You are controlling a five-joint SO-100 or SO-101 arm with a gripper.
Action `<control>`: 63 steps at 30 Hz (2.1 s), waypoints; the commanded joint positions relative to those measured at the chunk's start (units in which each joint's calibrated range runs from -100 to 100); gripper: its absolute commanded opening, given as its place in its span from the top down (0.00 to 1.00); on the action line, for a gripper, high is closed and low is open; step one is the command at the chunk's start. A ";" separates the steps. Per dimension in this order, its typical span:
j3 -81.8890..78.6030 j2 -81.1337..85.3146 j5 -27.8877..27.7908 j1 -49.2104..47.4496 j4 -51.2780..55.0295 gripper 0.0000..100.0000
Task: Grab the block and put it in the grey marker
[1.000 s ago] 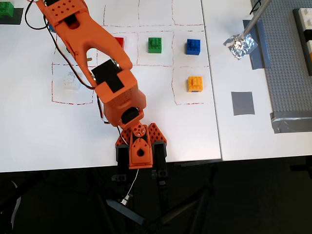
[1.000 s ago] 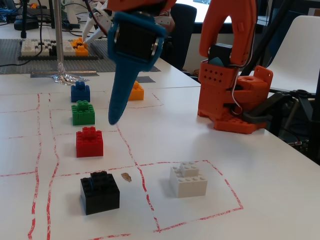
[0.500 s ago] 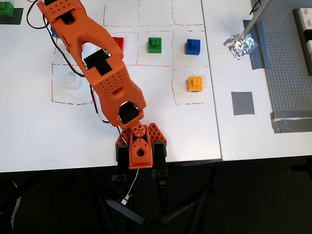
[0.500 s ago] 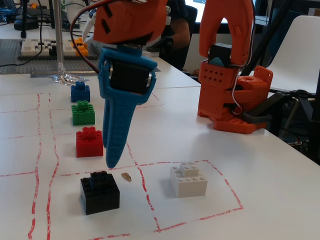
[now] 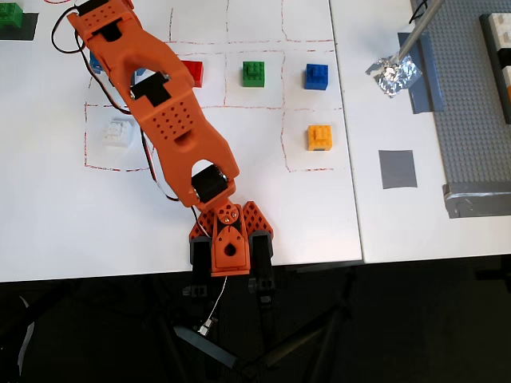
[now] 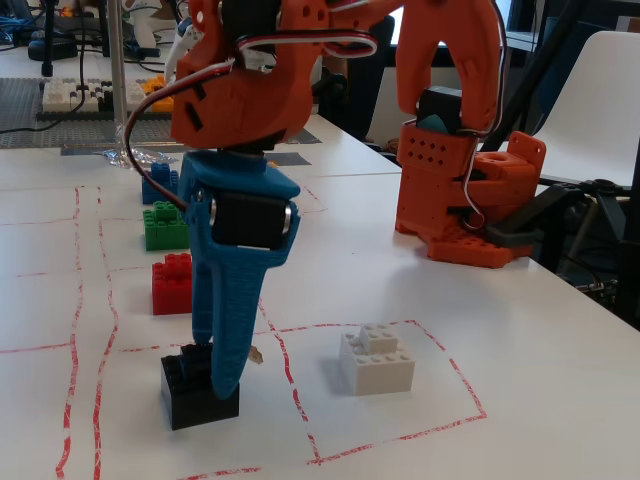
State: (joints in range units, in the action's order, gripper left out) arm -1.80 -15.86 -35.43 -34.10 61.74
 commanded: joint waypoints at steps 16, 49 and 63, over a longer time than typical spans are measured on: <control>4.89 -2.97 -2.49 -1.50 -6.96 0.75; 20.03 17.37 18.32 2.73 27.81 1.00; 0.90 41.23 16.56 39.61 37.77 1.00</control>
State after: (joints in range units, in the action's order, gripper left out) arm -2.25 17.66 -16.04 -2.69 98.71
